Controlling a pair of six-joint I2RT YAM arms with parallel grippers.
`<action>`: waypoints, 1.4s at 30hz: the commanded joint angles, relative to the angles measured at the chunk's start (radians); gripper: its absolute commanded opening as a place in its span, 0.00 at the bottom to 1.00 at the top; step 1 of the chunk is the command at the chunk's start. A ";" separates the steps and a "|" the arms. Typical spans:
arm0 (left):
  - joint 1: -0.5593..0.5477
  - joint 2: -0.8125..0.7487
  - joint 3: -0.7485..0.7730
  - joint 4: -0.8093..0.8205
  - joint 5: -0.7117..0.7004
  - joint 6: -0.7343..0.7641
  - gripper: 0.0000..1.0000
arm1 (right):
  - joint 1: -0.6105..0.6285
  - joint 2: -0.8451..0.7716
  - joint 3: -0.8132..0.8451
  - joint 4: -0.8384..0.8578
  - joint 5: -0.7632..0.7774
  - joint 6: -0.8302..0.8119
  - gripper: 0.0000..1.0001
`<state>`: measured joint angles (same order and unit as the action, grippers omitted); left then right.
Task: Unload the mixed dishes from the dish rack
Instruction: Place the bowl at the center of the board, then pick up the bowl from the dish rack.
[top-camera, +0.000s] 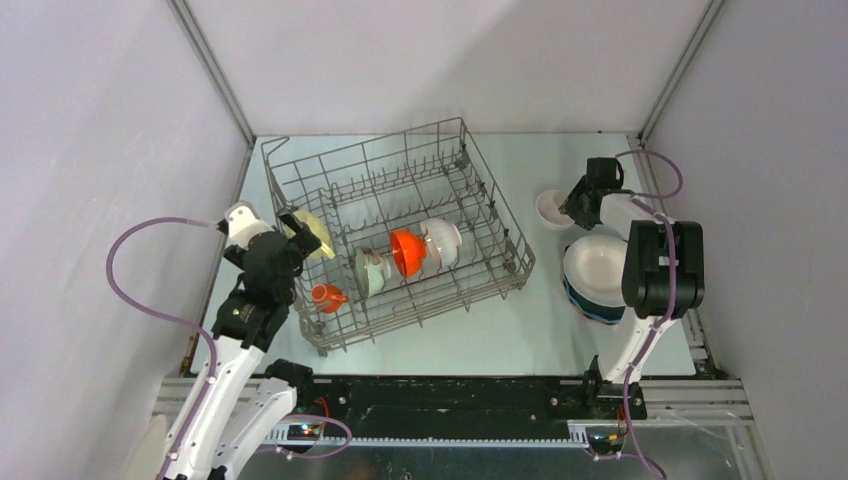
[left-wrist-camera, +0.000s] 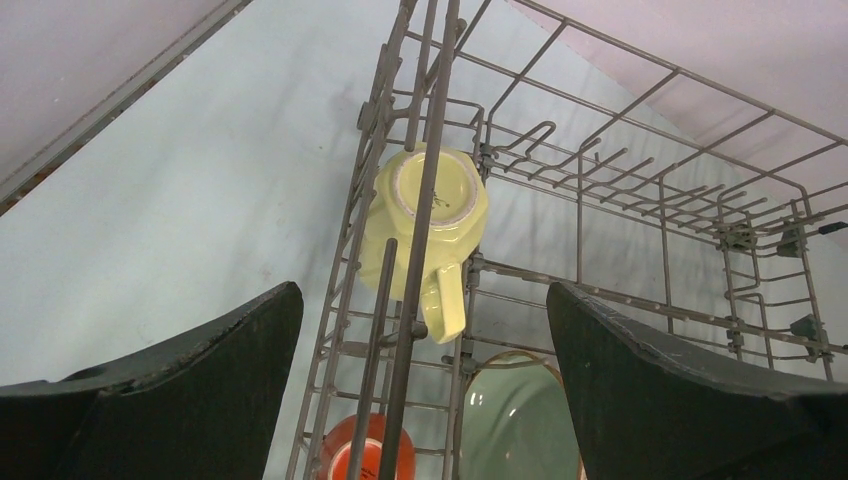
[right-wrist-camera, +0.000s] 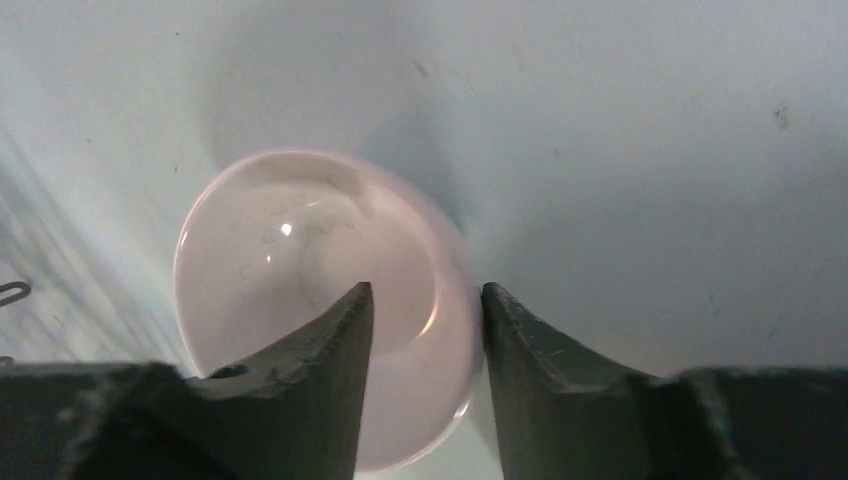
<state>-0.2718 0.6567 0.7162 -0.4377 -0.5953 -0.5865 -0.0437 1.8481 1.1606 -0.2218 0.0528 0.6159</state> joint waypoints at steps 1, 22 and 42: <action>0.003 -0.031 -0.005 -0.008 -0.016 -0.016 1.00 | -0.003 -0.024 0.064 -0.017 0.057 0.000 0.52; 0.003 -0.069 -0.020 -0.002 -0.011 -0.018 1.00 | 0.273 -0.463 0.053 -0.102 0.436 -0.203 0.99; 0.003 -0.071 -0.024 0.006 0.003 -0.020 1.00 | 0.797 -0.431 -0.048 0.126 -0.001 -0.355 0.96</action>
<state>-0.2718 0.5945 0.6994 -0.4519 -0.5976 -0.5949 0.7242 1.3239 1.0676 -0.0780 0.1089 0.2325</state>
